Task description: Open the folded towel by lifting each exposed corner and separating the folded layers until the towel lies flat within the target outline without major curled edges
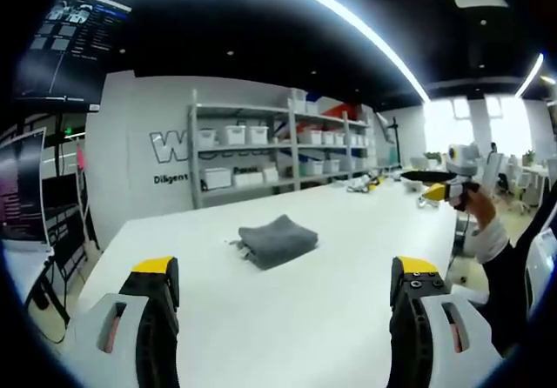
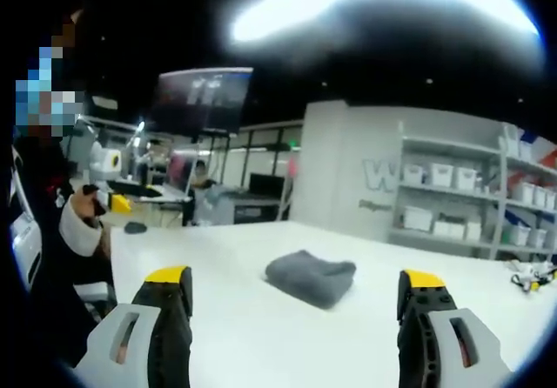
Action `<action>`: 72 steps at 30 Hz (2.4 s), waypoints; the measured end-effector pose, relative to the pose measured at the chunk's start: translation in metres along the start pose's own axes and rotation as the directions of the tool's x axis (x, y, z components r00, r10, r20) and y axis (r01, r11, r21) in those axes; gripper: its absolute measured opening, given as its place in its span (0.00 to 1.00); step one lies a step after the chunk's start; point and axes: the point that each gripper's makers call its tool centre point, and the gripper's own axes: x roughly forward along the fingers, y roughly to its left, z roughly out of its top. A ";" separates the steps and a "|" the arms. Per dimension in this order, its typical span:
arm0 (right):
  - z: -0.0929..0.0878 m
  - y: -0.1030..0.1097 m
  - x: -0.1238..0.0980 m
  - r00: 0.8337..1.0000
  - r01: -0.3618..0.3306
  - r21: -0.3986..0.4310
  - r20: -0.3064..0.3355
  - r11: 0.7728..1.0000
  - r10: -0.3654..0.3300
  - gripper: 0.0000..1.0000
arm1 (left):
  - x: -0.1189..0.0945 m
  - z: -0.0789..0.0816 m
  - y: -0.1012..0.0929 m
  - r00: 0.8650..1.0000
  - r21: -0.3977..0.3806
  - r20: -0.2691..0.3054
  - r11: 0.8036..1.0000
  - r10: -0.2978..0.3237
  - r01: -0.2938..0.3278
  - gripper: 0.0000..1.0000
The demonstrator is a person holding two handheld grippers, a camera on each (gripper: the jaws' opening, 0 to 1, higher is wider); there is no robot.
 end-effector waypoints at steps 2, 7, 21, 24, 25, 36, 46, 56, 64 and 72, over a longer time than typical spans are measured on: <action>0.000 0.000 0.001 1.000 -0.006 0.004 0.005 1.000 0.006 1.00 | 0.000 0.000 0.001 1.000 0.002 0.000 1.000 0.004 -0.004 1.00; -0.001 0.000 0.004 1.000 -0.008 0.006 0.004 1.000 0.008 1.00 | 0.000 -0.001 0.003 1.000 0.005 -0.003 1.000 0.010 -0.010 1.00; -0.002 0.002 0.011 1.000 -0.025 0.009 0.001 1.000 0.025 1.00 | -0.002 0.001 0.002 1.000 0.018 -0.006 1.000 0.017 -0.017 1.00; -0.001 0.002 0.011 1.000 -0.029 0.010 0.006 1.000 0.029 1.00 | -0.002 0.001 0.004 1.000 0.020 -0.007 1.000 0.020 -0.020 1.00; 0.000 0.002 0.011 1.000 -0.029 0.008 0.007 1.000 0.029 1.00 | -0.003 0.001 0.004 1.000 0.020 -0.007 1.000 0.022 -0.021 1.00; -0.001 0.002 0.012 1.000 -0.030 0.002 -0.002 1.000 0.030 1.00 | -0.008 0.001 0.009 0.999 0.029 -0.013 0.999 0.043 -0.042 1.00; 0.000 -0.001 0.022 0.999 -0.030 -0.003 -0.009 1.000 0.030 1.00 | -0.010 0.002 0.011 0.999 0.033 -0.010 0.998 0.052 -0.052 1.00; 0.002 -0.003 0.037 0.999 -0.037 -0.007 -0.010 0.999 0.036 1.00 | -0.010 0.000 0.010 0.999 0.015 -0.006 0.999 0.035 -0.035 1.00; 0.001 -0.003 0.049 0.998 -0.053 -0.010 -0.017 0.999 0.053 0.99 | -0.009 -0.002 0.011 0.999 0.025 -0.015 0.999 0.045 -0.044 1.00; 0.003 -0.005 0.056 0.998 -0.061 -0.006 -0.013 0.998 0.061 0.99 | -0.006 -0.005 0.010 0.999 0.032 -0.028 0.999 0.042 -0.041 1.00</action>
